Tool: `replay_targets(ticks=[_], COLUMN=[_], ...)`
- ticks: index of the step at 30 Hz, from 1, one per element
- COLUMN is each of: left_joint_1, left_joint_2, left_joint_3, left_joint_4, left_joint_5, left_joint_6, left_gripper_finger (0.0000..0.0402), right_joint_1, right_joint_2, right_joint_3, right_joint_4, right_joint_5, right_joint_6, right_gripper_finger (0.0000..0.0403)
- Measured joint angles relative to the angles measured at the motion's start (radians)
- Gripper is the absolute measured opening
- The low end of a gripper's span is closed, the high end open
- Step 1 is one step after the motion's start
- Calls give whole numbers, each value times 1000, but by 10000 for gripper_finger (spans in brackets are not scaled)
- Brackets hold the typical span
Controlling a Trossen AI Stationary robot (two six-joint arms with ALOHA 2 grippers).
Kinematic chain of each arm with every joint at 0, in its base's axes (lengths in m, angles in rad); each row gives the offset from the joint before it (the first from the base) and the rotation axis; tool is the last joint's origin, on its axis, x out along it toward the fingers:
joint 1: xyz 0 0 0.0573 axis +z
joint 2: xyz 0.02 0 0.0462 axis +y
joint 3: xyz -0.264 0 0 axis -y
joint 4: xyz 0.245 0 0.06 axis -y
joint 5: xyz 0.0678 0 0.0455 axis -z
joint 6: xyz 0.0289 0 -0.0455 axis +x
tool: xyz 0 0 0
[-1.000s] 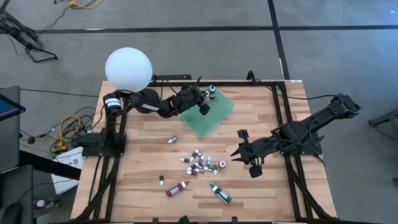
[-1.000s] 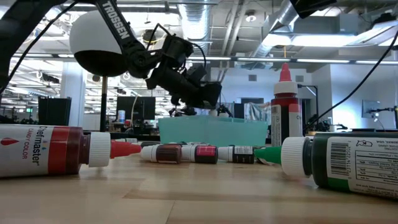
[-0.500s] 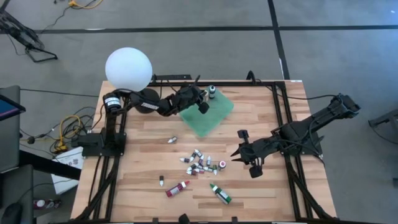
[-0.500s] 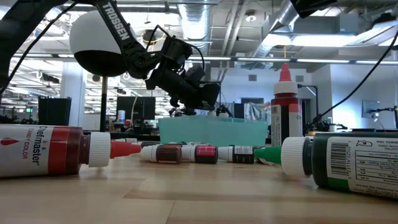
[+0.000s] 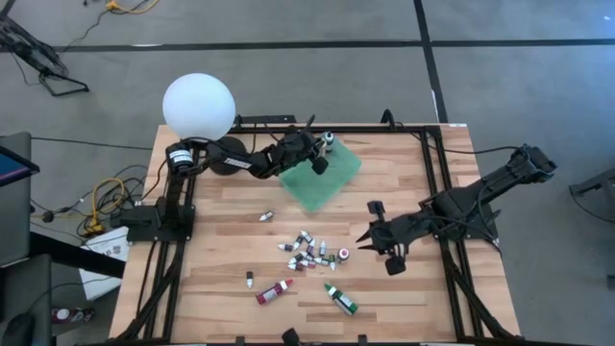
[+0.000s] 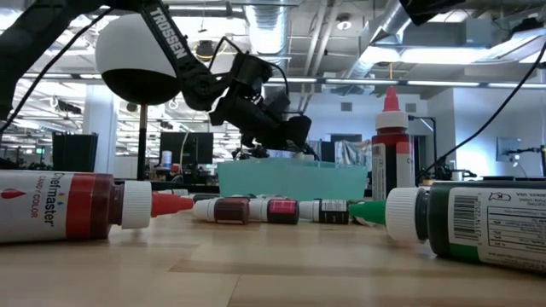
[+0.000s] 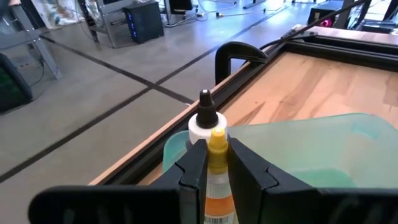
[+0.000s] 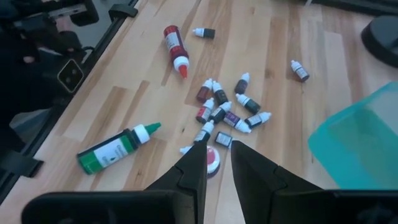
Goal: Pick & Place food coloring
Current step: Put the yellow food coloring bottle into the green bin
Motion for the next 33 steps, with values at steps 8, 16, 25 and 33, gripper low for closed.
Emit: replay_targets(ticks=[8, 16, 25, 33], left_joint_1=[5, 4, -5, -12], left_joint_2=[0, 1, 2, 2], left_joint_3=[1, 1, 1, 1], left_joint_4=[-10, -12, -44, -49], left_joint_5=[11, 9, -23, -37], left_joint_6=[0, 6, 5, 9], left_gripper_finger=[43, 45, 104, 118], right_joint_1=[13, 14, 14, 14], right_joint_2=[0, 0, 0, 0], right_joint_3=[0, 0, 0, 0], right_joint_4=[-2, -2, -2, -2], right_joint_5=[0, 0, 0, 0], right_joint_6=[-8, -7, -7, -7], right_gripper_finger=[66, 66, 66, 66])
